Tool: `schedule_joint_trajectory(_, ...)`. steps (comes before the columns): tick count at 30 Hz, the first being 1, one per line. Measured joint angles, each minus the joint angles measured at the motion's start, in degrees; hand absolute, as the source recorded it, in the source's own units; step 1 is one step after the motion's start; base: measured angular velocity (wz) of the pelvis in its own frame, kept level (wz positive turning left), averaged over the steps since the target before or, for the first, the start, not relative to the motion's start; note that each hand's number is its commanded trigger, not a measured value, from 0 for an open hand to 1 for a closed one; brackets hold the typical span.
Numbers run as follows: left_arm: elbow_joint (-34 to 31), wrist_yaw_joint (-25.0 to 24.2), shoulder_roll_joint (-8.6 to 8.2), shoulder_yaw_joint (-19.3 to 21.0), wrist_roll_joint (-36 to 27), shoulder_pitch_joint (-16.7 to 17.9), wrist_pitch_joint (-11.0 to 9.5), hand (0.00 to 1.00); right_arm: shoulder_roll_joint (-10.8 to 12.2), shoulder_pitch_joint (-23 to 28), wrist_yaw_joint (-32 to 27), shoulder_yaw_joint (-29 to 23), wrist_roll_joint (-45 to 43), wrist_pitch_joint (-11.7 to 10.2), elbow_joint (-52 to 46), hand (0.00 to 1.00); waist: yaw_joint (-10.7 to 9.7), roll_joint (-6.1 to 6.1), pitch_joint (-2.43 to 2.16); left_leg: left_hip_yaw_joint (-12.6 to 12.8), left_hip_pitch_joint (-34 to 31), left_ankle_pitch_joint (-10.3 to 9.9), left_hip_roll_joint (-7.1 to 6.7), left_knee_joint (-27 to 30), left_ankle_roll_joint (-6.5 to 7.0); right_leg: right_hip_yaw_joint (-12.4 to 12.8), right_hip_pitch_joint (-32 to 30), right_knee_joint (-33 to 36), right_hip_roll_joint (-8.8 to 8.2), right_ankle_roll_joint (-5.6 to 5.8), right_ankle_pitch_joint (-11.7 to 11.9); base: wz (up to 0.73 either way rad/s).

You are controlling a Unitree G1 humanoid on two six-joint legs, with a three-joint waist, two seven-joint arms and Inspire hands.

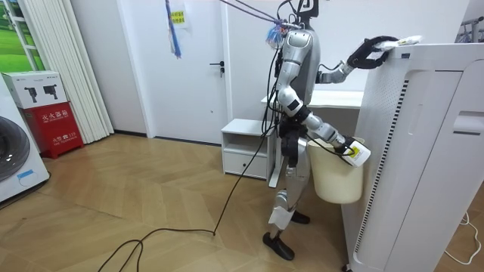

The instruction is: Pick garbage

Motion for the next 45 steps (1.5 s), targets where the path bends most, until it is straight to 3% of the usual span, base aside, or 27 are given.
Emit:
schedule_joint_trajectory(11,-1.4,2.0,-0.18,2.2,-1.3,-2.9,0.0,1.00,-0.3,0.0,0.0,0.0,0.3,0.2,-0.9,1.00,-0.1,-0.12,0.07,0.7,0.9,0.0,0.04,-0.7,0.05,0.9,0.2,-0.2,0.01,0.05,0.0,-0.03)
schedule_joint_trajectory(16,-2.6,-0.4,-0.23,2.0,-13.6,-3.7,-1.8,1.00,-0.4,0.0,-0.1,0.1,0.6,0.2,-0.9,1.00,0.4,-0.26,0.13,0.9,1.1,0.0,0.02,-1.1,0.06,1.0,0.1,-0.3,-0.01,0.11,0.0,-0.01)
schedule_joint_trajectory(20,-5.3,-8.3,-1.59,0.9,-34.9,-3.8,-4.2,1.00,-0.1,-0.5,0.1,0.1,-0.1,0.2,-0.9,1.00,0.5,-0.64,0.32,1.2,1.0,0.0,0.01,-1.1,0.13,1.0,0.1,-0.3,-0.07,0.19,-0.1,0.01)
schedule_joint_trajectory(22,-6.8,-14.7,-2.32,0.7,-50.5,-3.8,-5.5,1.00,-0.2,-0.6,0.6,0.1,-0.4,0.2,-0.9,1.00,0.7,-1.06,0.40,1.5,0.9,0.1,0.06,-1.0,0.17,0.8,0.1,-0.2,-0.10,0.24,-0.1,0.02)
schedule_joint_trajectory(23,-7.2,-16.6,-2.39,0.7,-54.7,-3.9,-5.7,1.00,-0.2,-0.6,0.7,0.1,-0.4,0.2,-0.9,1.00,0.7,-1.14,0.37,1.6,0.8,0.1,0.07,-1.0,0.17,0.8,0.1,-0.2,-0.11,0.27,-0.2,0.00)
schedule_joint_trajectory(25,-7.6,-25.2,-3.77,0.5,-70.9,-4.2,-6.3,1.00,-0.1,-0.9,1.2,0.1,-0.6,0.3,-0.9,1.00,0.9,-1.72,0.27,1.9,0.9,0.1,0.05,-1.0,0.19,0.8,-0.3,-0.1,-0.23,0.35,-0.2,0.00)
schedule_joint_trajectory(28,-7.8,-34.0,-4.65,0.3,-86.0,-4.4,-7.5,1.00,0.4,-1.2,2.0,0.1,-0.6,0.4,-0.9,1.00,1.0,-2.35,0.17,2.2,0.8,0.1,0.13,-0.9,0.19,0.8,-0.4,-0.1,-0.23,0.35,-0.2,0.01)
schedule_joint_trajectory(30,-8.1,-44.0,-4.81,-2.1,-97.0,-4.4,-7.4,1.00,0.8,-1.5,2.6,0.2,-0.6,1.1,-0.9,1.00,1.1,-2.50,0.16,2.2,0.7,0.0,0.13,-0.8,0.22,0.5,-0.2,-0.1,-0.27,0.36,-0.2,0.08)
schedule_joint_trajectory(32,-8.1,-50.6,-5.08,-5.5,-102.7,-4.4,-6.0,1.00,1.4,-2.0,2.8,0.2,-0.5,2.0,-0.9,1.00,0.8,-2.48,0.19,2.6,0.4,0.0,0.28,-0.2,0.30,0.1,-0.2,0.0,-0.30,0.36,-0.2,0.08)
schedule_joint_trajectory(33,-8.0,-54.1,-5.17,-8.2,-106.5,-4.3,-4.0,1.00,1.9,-2.3,2.9,0.2,-0.5,2.3,-0.9,1.00,0.8,-2.42,0.18,2.6,0.2,0.0,0.33,-0.1,0.30,0.1,-0.4,0.0,-0.30,0.34,-0.2,0.00)
schedule_joint_trajectory(34,-7.2,-56.8,-5.22,-10.6,-109.3,-4.0,-0.7,1.00,2.7,-2.7,2.9,0.2,-0.5,2.3,-0.9,1.00,0.7,-2.28,0.19,2.8,-0.3,0.0,0.50,0.1,0.31,0.3,-0.9,0.1,-0.22,0.32,-0.2,-0.06)
schedule_joint_trajectory(35,-6.6,-58.2,-5.23,-11.3,-110.1,-3.7,0.9,1.00,2.8,-3.0,2.9,0.2,-0.5,2.5,-0.9,1.00,0.5,-2.22,0.26,3.0,-0.6,0.0,0.63,0.2,0.33,0.4,-1.1,0.2,-0.13,0.28,-0.2,-0.13)
schedule_joint_trajectory(37,-4.8,-63.2,-5.17,-13.1,-112.0,-3.4,6.4,1.00,3.6,-4.3,3.1,1.6,-0.5,2.7,-0.7,1.00,-0.7,-1.90,0.29,3.8,-2.8,0.0,1.24,1.4,0.34,0.9,-2.9,1.1,0.20,-0.28,0.1,-0.09)
schedule_joint_trajectory(39,-4.7,-66.7,-5.19,-13.3,-112.0,-3.4,8.8,1.00,3.7,-4.7,3.5,2.5,-0.6,2.8,-0.2,1.00,-1.5,-1.69,0.30,4.3,-3.7,0.0,1.39,1.9,0.36,1.5,-4.2,2.0,0.11,-0.41,0.1,-0.09)
schedule_joint_trajectory(42,-3.9,-72.3,-5.63,-13.8,-112.9,-4.3,10.7,1.00,3.8,-5.9,4.1,3.6,-0.4,4.2,1.3,1.00,-2.4,-1.40,0.35,5.7,-3.7,-0.2,1.49,1.9,0.58,2.5,-4.9,2.7,-0.12,-0.30,-0.1,-0.20)
schedule_joint_trajectory(45,-2.9,-74.5,-6.03,-15.3,-113.1,-5.3,12.8,1.00,3.8,-6.2,4.1,4.2,-0.4,5.3,1.3,1.00,-2.7,-1.48,0.40,6.3,-3.5,-0.4,1.54,1.9,0.75,3.0,-4.9,2.8,-0.16,-0.20,-0.2,-0.08)
